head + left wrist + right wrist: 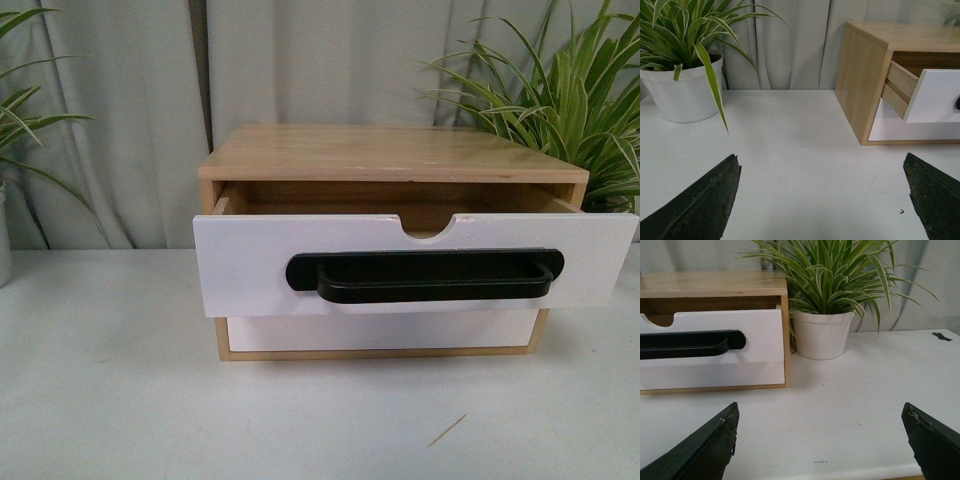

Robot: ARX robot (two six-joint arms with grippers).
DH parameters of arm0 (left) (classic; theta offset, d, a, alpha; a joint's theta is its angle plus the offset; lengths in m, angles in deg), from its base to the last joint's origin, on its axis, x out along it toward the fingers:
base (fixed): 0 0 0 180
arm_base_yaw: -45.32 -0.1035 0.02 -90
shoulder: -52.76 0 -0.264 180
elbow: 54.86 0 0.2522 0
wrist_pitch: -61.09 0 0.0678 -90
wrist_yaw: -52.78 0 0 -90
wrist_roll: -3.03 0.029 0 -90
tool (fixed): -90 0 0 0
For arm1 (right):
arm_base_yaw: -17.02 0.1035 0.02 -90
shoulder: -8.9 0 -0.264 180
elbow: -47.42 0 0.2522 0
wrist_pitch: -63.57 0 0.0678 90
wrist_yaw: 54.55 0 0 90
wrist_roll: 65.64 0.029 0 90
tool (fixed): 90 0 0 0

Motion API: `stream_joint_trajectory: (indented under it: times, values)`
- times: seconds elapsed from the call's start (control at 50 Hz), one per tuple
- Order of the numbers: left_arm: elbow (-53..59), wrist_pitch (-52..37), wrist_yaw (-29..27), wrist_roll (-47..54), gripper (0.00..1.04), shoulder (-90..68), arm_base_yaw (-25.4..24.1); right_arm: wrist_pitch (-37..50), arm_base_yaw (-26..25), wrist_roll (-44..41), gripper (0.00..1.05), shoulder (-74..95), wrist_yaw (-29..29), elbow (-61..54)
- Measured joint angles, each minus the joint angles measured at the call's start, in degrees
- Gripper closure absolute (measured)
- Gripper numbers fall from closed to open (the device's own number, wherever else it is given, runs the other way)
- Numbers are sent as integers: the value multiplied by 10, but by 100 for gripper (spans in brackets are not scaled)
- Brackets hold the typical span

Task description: Close drawer sideways

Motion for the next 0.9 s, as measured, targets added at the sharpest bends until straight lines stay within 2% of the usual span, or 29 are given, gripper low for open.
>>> stream_joint_trajectory:
  times: [0.78,0.8,0.82,0.84,0.86,0.9]
  values:
    - [0,0,0,0,6,0,0,0,0,0,9,0,0,0]
    - [0,0,0,0,6,0,0,-17,-10,-8,9,10,-28,6]
    - [0,0,-2,0,6,0,0,-48,-27,-23,9,25,-97,19]
    - [0,0,-3,0,6,0,0,-106,-62,-61,9,71,-198,44]
    - [-13,22,-49,-26,6,-21,17,-126,-75,-76,9,92,-240,53]
    - [-57,130,-216,-105,6,-89,67,-170,-103,-120,9,160,-351,72]
